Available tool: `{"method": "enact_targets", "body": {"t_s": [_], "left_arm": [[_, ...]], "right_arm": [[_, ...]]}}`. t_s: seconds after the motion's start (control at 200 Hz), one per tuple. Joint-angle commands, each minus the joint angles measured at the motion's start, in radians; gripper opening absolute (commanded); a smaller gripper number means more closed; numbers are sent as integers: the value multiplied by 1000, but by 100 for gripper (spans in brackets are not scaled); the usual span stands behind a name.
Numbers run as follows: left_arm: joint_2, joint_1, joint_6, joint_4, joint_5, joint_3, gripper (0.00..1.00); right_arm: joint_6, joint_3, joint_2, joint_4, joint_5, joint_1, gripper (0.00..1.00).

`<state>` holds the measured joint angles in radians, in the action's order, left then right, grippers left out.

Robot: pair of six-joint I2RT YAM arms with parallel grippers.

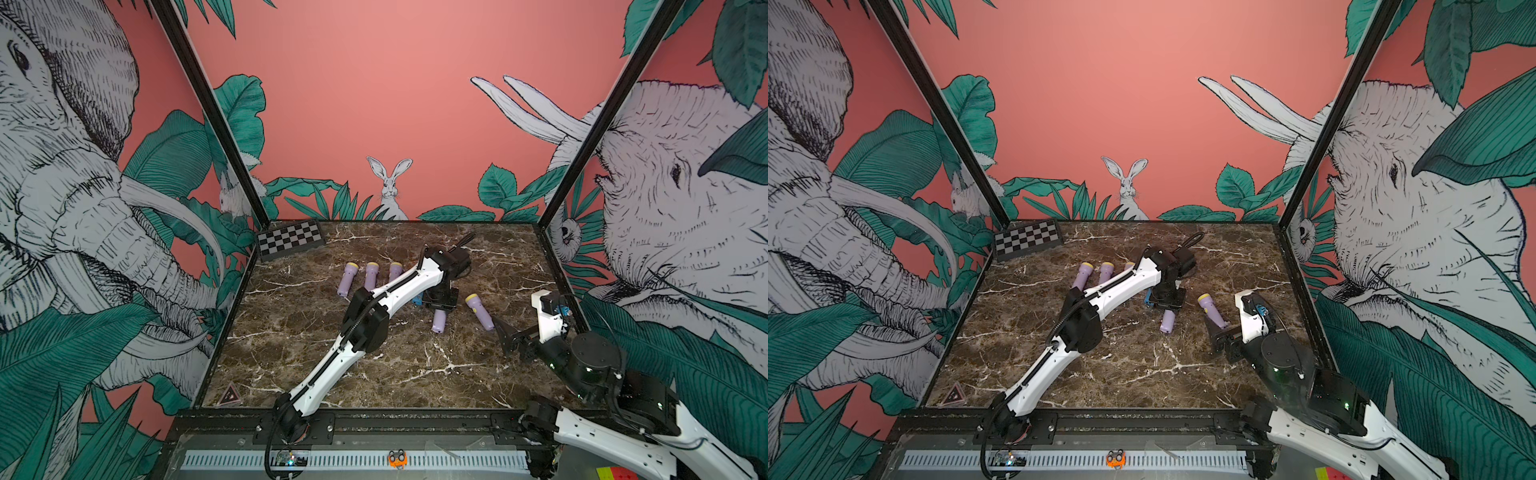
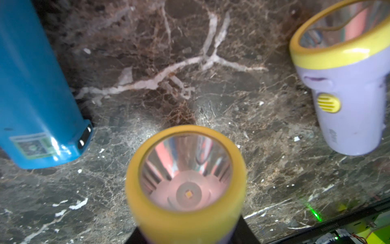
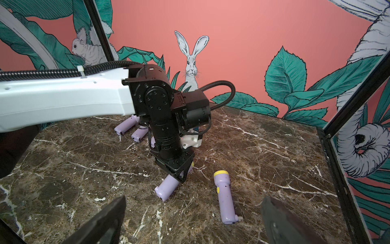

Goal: Close the plug at the bottom of the flashlight
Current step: Place the flashlight at the center of the board.

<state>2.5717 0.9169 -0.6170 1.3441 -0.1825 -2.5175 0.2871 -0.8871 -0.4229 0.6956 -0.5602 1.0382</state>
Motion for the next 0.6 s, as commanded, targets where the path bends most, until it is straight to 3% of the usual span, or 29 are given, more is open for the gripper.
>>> {"method": "enact_targets", "body": {"t_s": [0.0, 0.175, 0.375, 0.455, 0.595], "left_arm": [[15, -7, 2, 13, -41, 31, 0], [18, -7, 7, 18, -43, 33, 0], [29, -7, 8, 20, -65, 44, 9], [21, -7, 6, 18, -64, 58, 18], [-7, -7, 8, 32, -48, 57, 49]], "right_arm": [[38, 1, -19, -18, -11, -2, 99], [106, -7, -65, 28, -19, -3, 99], [125, -13, -69, 35, -18, -2, 99], [141, -19, -78, 54, -29, -3, 99], [180, -20, -95, 88, -44, -2, 99]]}}
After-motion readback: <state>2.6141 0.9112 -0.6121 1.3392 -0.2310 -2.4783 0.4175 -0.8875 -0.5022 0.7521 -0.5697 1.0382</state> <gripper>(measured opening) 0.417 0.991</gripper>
